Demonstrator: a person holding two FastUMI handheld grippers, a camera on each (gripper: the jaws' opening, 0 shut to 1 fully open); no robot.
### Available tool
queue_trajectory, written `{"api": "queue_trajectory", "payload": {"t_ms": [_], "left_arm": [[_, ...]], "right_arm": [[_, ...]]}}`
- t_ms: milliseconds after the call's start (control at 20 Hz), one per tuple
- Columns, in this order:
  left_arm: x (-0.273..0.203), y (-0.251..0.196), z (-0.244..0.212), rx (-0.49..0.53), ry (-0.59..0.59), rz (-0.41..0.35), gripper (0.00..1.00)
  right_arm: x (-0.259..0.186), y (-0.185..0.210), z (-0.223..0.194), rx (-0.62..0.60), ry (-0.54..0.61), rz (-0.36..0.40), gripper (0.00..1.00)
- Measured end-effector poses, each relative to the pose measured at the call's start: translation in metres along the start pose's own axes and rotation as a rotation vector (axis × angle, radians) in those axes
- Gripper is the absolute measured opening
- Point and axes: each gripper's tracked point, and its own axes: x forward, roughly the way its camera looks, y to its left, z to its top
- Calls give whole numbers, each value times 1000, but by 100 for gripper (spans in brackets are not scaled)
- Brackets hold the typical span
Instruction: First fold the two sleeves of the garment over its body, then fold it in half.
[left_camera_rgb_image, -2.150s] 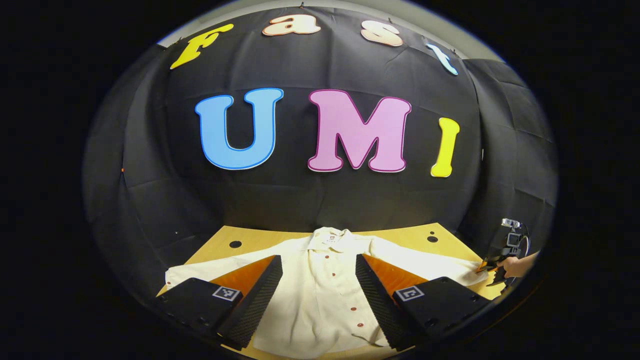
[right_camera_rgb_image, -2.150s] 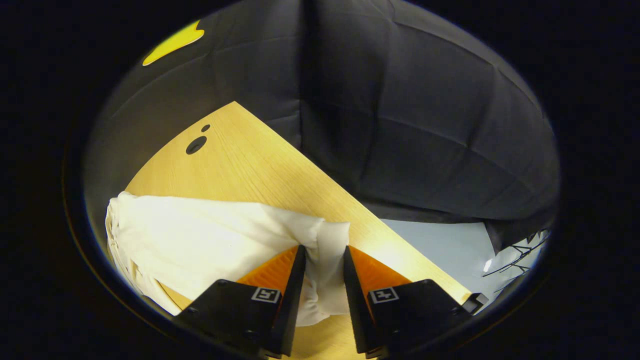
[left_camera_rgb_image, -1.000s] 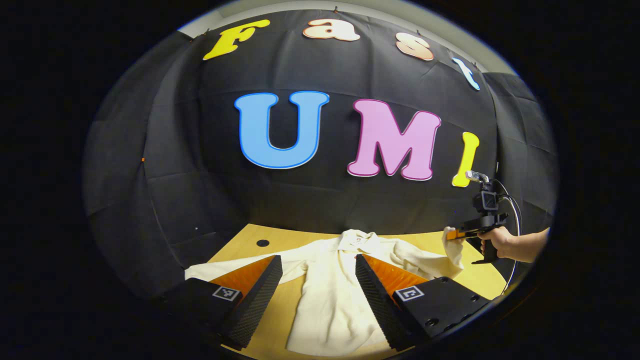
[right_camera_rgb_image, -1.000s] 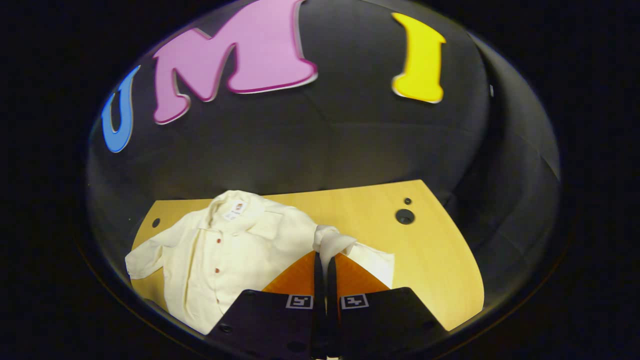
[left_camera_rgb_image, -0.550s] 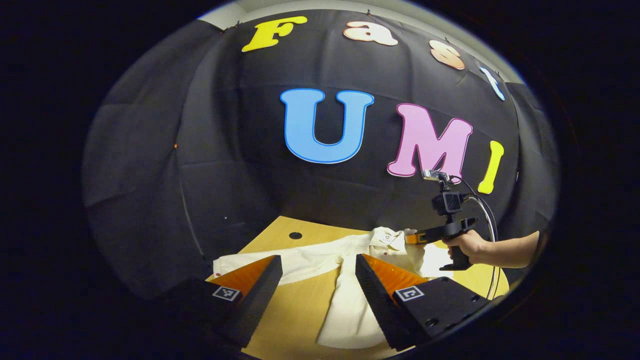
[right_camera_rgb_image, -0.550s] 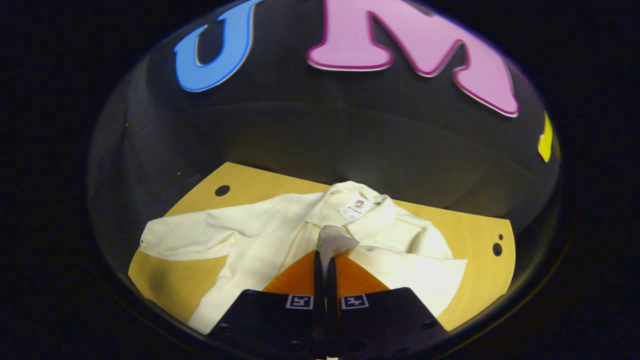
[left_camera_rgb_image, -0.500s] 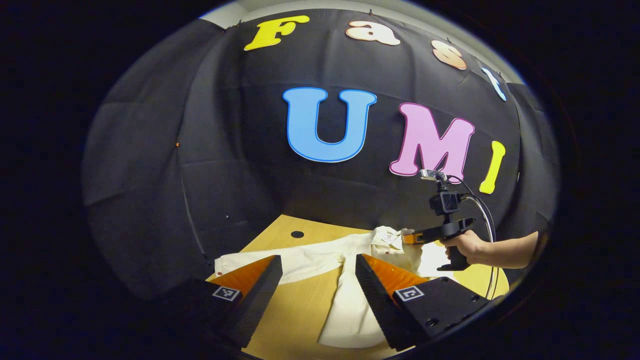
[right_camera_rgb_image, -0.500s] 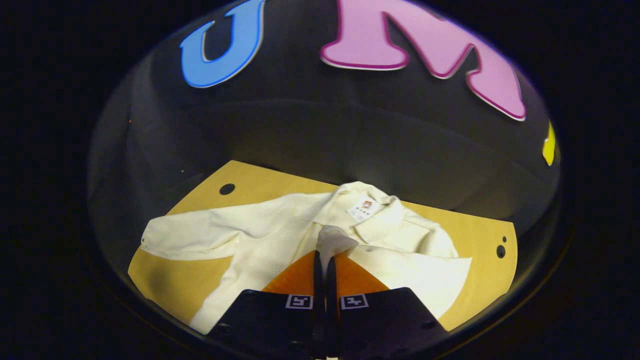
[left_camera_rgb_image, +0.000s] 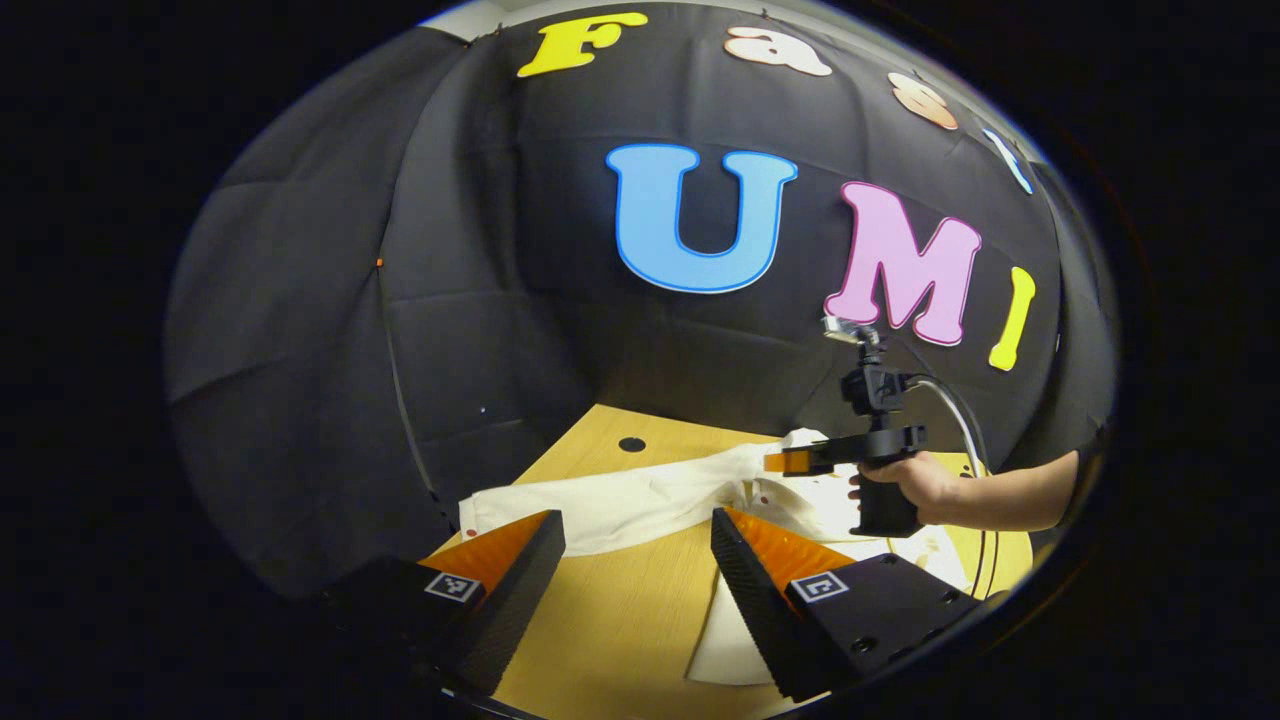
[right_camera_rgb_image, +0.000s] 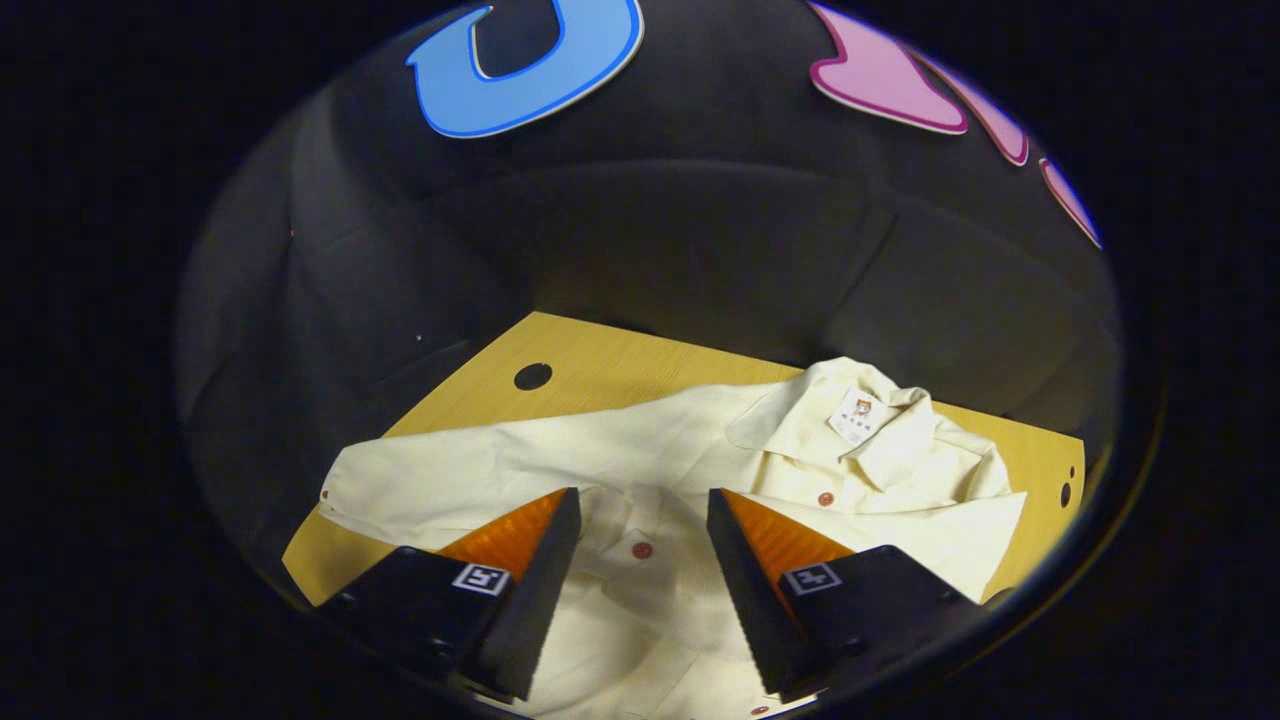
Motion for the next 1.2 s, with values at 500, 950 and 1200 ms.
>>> {"api": "queue_trajectory", "payload": {"t_ms": [500, 950, 1200], "left_arm": [[100, 113, -52, -23, 163, 124, 96], [195, 183, -115, 135, 356, 161, 97], [210, 201, -155, 84, 480, 173, 97]], "right_arm": [[-186, -98, 65, 18, -348, -257, 99], [-348, -183, 3, -3, -442, -580, 97], [-380, -197, -56, 34, -347, -657, 97]]}}
